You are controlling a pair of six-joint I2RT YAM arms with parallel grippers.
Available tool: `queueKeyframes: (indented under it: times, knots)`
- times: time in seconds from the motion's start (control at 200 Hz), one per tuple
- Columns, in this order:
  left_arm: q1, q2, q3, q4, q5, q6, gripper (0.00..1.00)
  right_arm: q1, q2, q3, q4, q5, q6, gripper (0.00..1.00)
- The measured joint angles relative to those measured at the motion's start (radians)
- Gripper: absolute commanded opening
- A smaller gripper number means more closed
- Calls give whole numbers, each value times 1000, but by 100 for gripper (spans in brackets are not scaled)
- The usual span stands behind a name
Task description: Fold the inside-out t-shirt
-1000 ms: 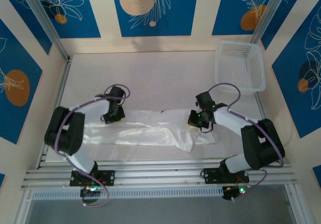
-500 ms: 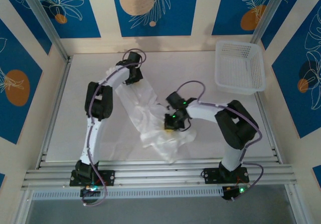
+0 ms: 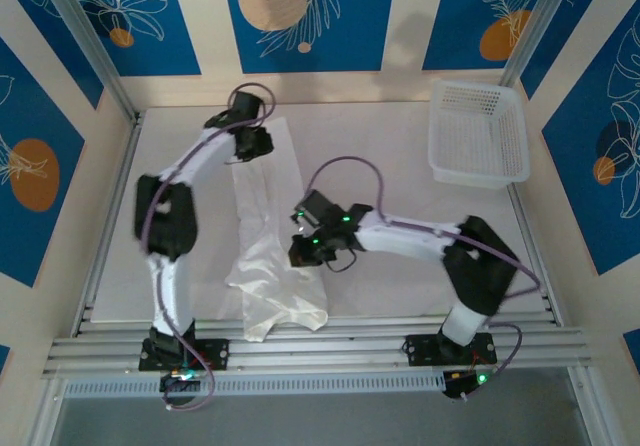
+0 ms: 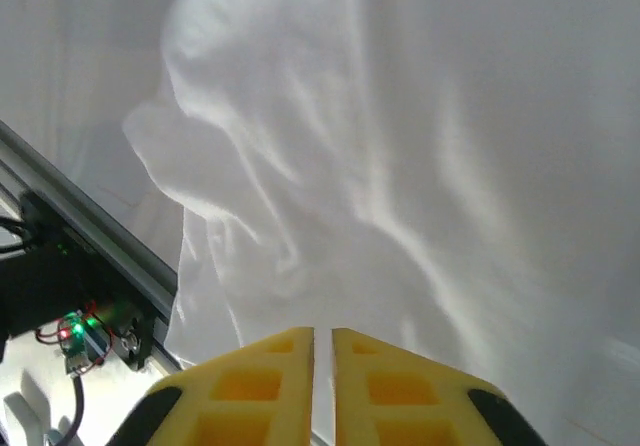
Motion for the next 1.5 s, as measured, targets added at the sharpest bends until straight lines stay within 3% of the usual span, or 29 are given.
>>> queueKeyframes:
  times: [0.18,0.43,0.475,0.595,0.675,0.885,1.15,1.25,1.32,1.38,1.5]
  knots:
    - [12,-467,-435,146,77,-52,41,-161,-65,-162,79,-47,-5,45]
    - [10,-762,-862,119,141,-93,49,-70,43,-213,142,-171,7,48]
    - [8,-805,-910,102,150,-96,50,-58,59,-212,163,-187,12,42]
    - [2,-899,-998,71,183,-115,53,-52,90,-211,200,-212,23,11]
    - [-14,-914,-1038,63,204,-140,55,-52,90,-211,207,-214,36,0]
    - [-112,-861,-1144,34,225,-238,59,-75,19,-231,222,-208,45,0]
    - [-190,-799,-1197,148,246,-339,56,-93,6,-253,258,-214,64,0]
    - [-191,-768,-1195,216,248,-360,46,-90,8,-255,268,-219,72,0]
    - [-193,-741,-1196,267,254,-371,26,-89,13,-255,277,-223,76,0]
    - [-195,-719,-1196,296,259,-378,16,-88,14,-256,278,-223,79,0]
    - [-199,-713,-1199,309,258,-391,12,-88,14,-260,280,-213,89,0]
